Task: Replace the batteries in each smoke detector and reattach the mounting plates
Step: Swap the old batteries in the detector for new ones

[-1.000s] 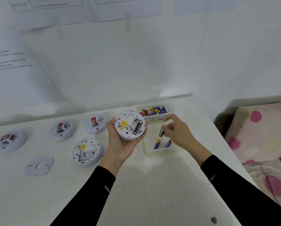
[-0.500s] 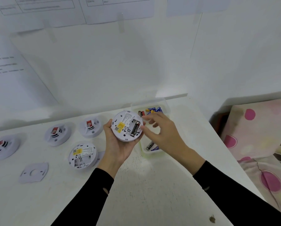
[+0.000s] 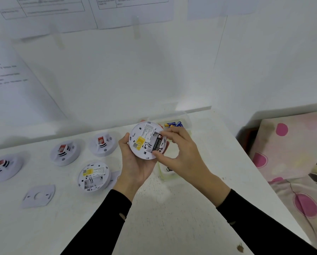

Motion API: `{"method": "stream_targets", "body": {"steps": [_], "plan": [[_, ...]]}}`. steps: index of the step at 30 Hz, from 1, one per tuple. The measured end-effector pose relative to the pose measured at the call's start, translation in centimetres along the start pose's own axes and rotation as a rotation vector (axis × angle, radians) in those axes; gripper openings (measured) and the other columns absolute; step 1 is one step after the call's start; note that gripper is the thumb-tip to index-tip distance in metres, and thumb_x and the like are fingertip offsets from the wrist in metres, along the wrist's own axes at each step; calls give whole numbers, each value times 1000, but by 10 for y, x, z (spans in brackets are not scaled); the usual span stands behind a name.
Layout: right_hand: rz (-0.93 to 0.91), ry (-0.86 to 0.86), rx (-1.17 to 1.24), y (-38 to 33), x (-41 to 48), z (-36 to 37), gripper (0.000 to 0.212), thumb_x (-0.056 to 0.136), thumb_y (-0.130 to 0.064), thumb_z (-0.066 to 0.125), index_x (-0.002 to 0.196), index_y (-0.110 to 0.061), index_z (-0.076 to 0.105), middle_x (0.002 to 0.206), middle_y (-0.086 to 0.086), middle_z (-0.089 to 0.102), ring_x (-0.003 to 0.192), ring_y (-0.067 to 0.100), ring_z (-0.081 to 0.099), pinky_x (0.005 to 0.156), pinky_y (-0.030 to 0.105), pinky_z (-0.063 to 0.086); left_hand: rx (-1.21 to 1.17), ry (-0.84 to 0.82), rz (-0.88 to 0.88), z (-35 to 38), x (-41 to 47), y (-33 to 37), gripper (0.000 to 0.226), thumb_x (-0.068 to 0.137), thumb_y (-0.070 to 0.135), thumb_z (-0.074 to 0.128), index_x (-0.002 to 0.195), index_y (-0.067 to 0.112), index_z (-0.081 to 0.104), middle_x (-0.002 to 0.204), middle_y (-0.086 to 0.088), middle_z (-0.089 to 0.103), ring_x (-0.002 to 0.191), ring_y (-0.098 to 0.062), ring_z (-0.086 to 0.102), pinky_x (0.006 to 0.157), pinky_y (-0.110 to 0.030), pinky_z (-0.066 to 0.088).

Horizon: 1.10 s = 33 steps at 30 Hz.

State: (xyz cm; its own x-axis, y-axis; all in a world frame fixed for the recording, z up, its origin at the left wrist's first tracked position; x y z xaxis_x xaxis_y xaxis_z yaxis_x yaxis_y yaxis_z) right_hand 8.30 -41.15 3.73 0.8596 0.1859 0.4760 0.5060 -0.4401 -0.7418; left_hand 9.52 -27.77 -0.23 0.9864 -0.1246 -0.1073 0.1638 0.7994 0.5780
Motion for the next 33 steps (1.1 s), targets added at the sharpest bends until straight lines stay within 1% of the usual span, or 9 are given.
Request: {"method": "stream_targets", "body": {"steps": [4,10,12,15,18,22,26,29,33], "plan": [[7,42,117,-6,0,-8,48,75,-22,80,119,-12,63,117,0,58,103,9,57,86,15,46,-19,-39,13,6,-3,4,54,86,52,42,126,21,60,135,-17,59,111,-32,64,92,-46,52],[-6,60,145,-9,-4,-12,42,77,-19,77,116,-14,65,115,0,60,104,11,57,85,19,48,-37,-52,-2,9,-4,4,54,86,52,41,124,21,63,133,-18,61,112,-33,65,91,-48,55],[-19,61,114,-6,-4,-11,35,79,-17,75,112,-12,66,115,-1,60,108,11,56,85,19,47,-29,-51,3,9,-3,3,54,86,52,41,126,21,61,133,-17,61,113,-33,63,96,-52,52],[-32,77,49,2,-1,-6,21,85,-7,61,105,-5,67,113,4,60,107,8,56,86,17,46,36,-37,4,6,-1,2,54,85,53,41,128,25,58,132,-15,61,116,-33,58,107,-59,37],[-11,71,3,9,3,-3,25,82,3,50,99,-1,68,107,8,60,97,6,55,82,14,47,75,-21,-18,5,2,1,54,83,51,45,130,27,58,130,-14,63,116,-33,58,104,-55,42],[102,22,-38,16,9,2,17,84,3,51,89,-3,65,94,1,56,76,5,51,68,15,44,137,30,-19,4,3,-1,50,85,47,44,125,24,63,126,-13,63,109,-29,61,107,-52,39],[198,22,-31,18,13,11,12,85,-2,49,82,-4,61,88,-1,51,74,3,48,67,9,38,125,100,-22,0,5,-7,45,96,44,34,120,23,65,119,-11,66,105,-27,60,99,-46,41],[255,26,-16,18,14,14,13,87,2,49,78,-2,58,86,2,50,73,3,46,66,9,36,125,128,-23,-1,5,-9,44,96,43,33,119,22,64,117,-10,66,102,-26,62,90,-41,46],[343,-26,61,15,12,14,13,90,-8,52,78,-6,52,89,5,49,72,5,45,65,8,37,127,142,-18,-3,4,-9,45,97,44,32,114,22,67,108,-8,70,90,-22,67,76,-34,54]]}}
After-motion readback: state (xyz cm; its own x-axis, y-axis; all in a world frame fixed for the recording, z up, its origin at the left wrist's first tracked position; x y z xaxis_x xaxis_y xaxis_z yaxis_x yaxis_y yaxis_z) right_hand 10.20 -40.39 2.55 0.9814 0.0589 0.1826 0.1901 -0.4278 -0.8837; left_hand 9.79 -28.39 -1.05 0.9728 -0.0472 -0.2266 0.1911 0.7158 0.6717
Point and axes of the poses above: each hand's wrist, its own x-axis towards the middle knuckle, its own z-axis out of the palm, y = z × x, the point moved 4 cm from there along x, towards the middle knuckle
